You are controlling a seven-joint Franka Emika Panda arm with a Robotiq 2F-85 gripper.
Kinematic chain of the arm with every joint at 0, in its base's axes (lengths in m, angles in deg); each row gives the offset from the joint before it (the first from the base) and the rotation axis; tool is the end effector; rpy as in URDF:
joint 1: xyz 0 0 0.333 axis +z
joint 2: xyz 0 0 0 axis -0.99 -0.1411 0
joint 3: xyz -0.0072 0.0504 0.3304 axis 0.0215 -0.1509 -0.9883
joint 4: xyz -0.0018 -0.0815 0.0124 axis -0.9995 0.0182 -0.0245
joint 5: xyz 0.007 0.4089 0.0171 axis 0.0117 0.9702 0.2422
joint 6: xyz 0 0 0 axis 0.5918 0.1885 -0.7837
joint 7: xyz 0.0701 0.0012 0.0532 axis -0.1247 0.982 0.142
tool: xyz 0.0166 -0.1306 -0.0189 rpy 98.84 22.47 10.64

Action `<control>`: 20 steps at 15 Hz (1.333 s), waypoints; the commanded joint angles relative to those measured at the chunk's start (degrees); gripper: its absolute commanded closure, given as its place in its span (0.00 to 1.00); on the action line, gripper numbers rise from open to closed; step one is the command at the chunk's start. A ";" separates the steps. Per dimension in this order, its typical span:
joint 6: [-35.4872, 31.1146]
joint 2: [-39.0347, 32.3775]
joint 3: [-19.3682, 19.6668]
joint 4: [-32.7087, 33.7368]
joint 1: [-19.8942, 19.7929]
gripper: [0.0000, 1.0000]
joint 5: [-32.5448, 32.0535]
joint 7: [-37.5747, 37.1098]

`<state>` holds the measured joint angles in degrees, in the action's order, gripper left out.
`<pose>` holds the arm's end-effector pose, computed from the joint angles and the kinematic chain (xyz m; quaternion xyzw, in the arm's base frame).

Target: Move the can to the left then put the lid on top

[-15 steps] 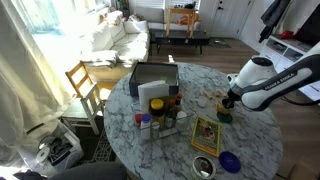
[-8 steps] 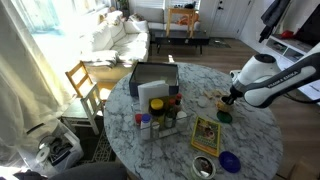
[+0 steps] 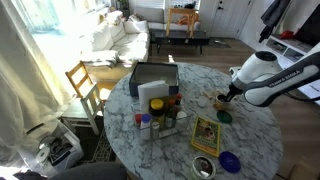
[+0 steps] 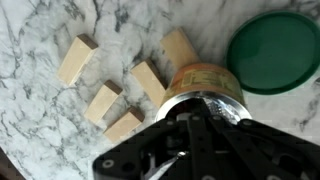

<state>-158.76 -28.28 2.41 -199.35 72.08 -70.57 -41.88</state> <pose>0.5400 -0.1977 0.2078 0.9802 0.1095 0.1101 0.1230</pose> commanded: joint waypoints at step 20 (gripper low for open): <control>10.77 14.53 -29.97 -7.31 -28.17 1.00 33.01 38.06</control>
<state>-153.19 -17.45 -21.26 -204.84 50.90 -44.13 -15.07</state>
